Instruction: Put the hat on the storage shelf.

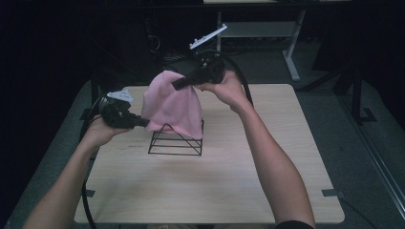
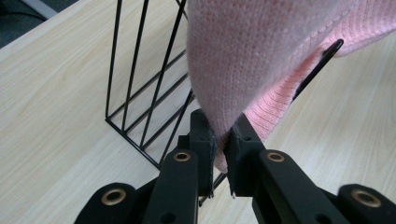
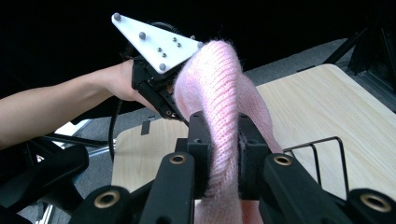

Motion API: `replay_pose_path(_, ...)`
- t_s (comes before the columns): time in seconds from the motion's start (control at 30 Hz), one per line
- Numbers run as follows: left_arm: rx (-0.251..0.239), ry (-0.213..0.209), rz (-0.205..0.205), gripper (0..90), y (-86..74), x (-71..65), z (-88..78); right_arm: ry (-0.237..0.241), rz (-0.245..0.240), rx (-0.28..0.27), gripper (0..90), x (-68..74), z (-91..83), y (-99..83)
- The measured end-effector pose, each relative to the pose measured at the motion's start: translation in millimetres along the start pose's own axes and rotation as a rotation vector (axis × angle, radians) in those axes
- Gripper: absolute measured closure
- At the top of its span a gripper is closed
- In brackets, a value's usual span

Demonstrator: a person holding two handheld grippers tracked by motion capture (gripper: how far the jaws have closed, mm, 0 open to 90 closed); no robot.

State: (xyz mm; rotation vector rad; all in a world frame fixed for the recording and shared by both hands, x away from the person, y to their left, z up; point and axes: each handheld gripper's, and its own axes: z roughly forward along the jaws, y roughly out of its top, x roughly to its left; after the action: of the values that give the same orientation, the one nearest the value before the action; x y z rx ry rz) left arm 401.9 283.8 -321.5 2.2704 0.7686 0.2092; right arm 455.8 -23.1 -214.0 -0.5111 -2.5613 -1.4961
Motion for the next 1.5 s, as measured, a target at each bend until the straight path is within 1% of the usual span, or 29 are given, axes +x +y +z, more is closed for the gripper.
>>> replay_pose_path(0.03,0.002,0.000,0.002,82.6,-1.5,0.4,0.7,0.003,0.004,0.002,78.8,0.9,0.5,-1.0)
replay_pose_path(0.1,0.005,0.000,-0.006,82.6,-5.2,0.1,1.7,0.001,-0.002,0.008,78.7,1.6,2.5,-3.4)
replay_pose_path(0.13,0.001,-0.001,-0.007,82.5,-7.0,0.4,2.1,-0.002,-0.011,0.013,78.6,1.8,3.5,-4.8)
replay_pose_path(0.17,0.001,0.002,-0.007,82.5,-8.8,0.7,2.4,-0.001,-0.013,0.013,78.5,2.8,4.8,-6.3)
replay_pose_path(0.2,0.011,0.002,-0.010,82.5,-10.1,0.8,2.8,0.006,-0.009,0.013,78.5,3.9,6.2,-7.7)
replay_pose_path(0.23,0.010,0.005,-0.011,82.5,-11.8,0.6,3.1,0.005,-0.022,0.014,78.5,3.5,7.8,-9.3)
replay_pose_path(0.27,0.013,0.005,-0.014,82.5,-12.8,0.7,3.6,0.007,-0.015,0.017,78.6,4.8,9.5,-11.3)
replay_pose_path(0.33,0.018,0.006,-0.014,82.5,-14.9,0.5,4.7,0.007,-0.025,0.011,78.6,3.9,12.0,-13.9)
replay_pose_path(0.37,0.023,0.007,-0.009,82.5,-15.8,0.7,4.9,0.009,-0.013,0.014,78.6,4.6,12.3,-14.8)
replay_pose_path(0.43,0.021,0.012,-0.012,82.5,-17.7,0.4,6.3,0.011,-0.016,0.004,78.6,3.1,14.2,-18.0)
replay_pose_path(0.47,0.033,0.013,-0.001,82.5,-18.7,1.2,6.4,0.015,-0.007,0.002,78.5,2.8,15.0,-19.7)
replay_pose_path(0.53,0.037,0.019,0.000,82.5,-20.8,1.2,8.0,0.013,-0.009,-0.007,78.6,1.7,17.6,-23.5)
replay_pose_path(0.6,0.038,0.020,-0.008,82.5,-21.7,0.6,9.6,0.015,-0.008,-0.009,78.5,1.2,19.8,-26.5)
replay_pose_path(0.63,0.048,0.030,0.000,82.5,-22.6,-0.6,11.4,0.015,-0.008,-0.011,78.5,0.6,21.5,-28.5)
replay_pose_path(0.73,0.067,0.033,0.003,82.5,-25.3,-1.3,15.7,0.018,0.001,-0.015,78.4,0.0,24.2,-32.6)
replay_pose_path(0.77,0.070,0.034,0.005,82.5,-26.3,-1.5,17.2,0.017,-0.002,-0.020,78.4,-0.1,25.8,-34.1)
replay_pose_path(0.8,0.074,0.033,0.002,82.5,-27.3,-1.7,18.5,0.016,-0.006,-0.013,78.3,-0.6,26.8,-35.7)
replay_pose_path(0.83,0.074,0.032,0.000,82.5,-28.4,-1.6,19.8,0.021,0.003,-0.013,78.2,-0.2,28.0,-37.2)
replay_pose_path(1.0,0.087,0.027,-0.002,82.6,-32.3,0.4,21.9,0.029,-0.001,-0.016,77.9,-0.5,32.1,-43.7)
replay_pose_path(1.03,0.093,0.026,-0.003,82.6,-33.1,0.4,22.5,0.031,0.007,-0.013,77.8,0.2,32.6,-44.9)
replay_pose_path(1.17,0.111,0.037,0.004,82.7,-33.9,-0.5,24.3,0.027,0.005,-0.017,77.5,0.3,34.6,-48.0)
replay_pose_path(1.2,0.124,0.049,0.010,82.9,-34.3,-0.6,25.8,0.028,0.005,-0.012,77.2,0.3,36.2,-50.4)
replay_pose_path(1.27,0.131,0.052,0.013,82.9,-34.5,-0.5,27.0,0.024,0.001,-0.003,76.8,-0.2,37.5,-52.1)
replay_pose_path(1.3,0.145,0.056,0.019,82.9,-34.6,-0.5,29.1,0.026,0.006,0.000,76.6,0.2,38.1,-53.0)
replay_pose_path(1.33,0.145,0.056,0.019,82.9,-34.6,-0.5,29.1,0.026,0.006,0.000,76.6,0.2,38.1,-53.0)
replay_pose_path(1.37,0.153,0.060,0.022,82.9,-34.9,-0.5,31.7,0.026,-0.002,0.008,76.5,-0.1,39.5,-54.8)
replay_pose_path(1.43,0.149,0.057,0.017,82.9,-36.2,-0.3,34.0,0.024,-0.012,0.012,76.1,-0.2,40.2,-55.4)
replay_pose_path(1.5,0.146,0.049,0.010,82.9,-38.8,0.5,35.4,0.026,-0.008,0.020,75.8,-0.2,41.1,-56.1)
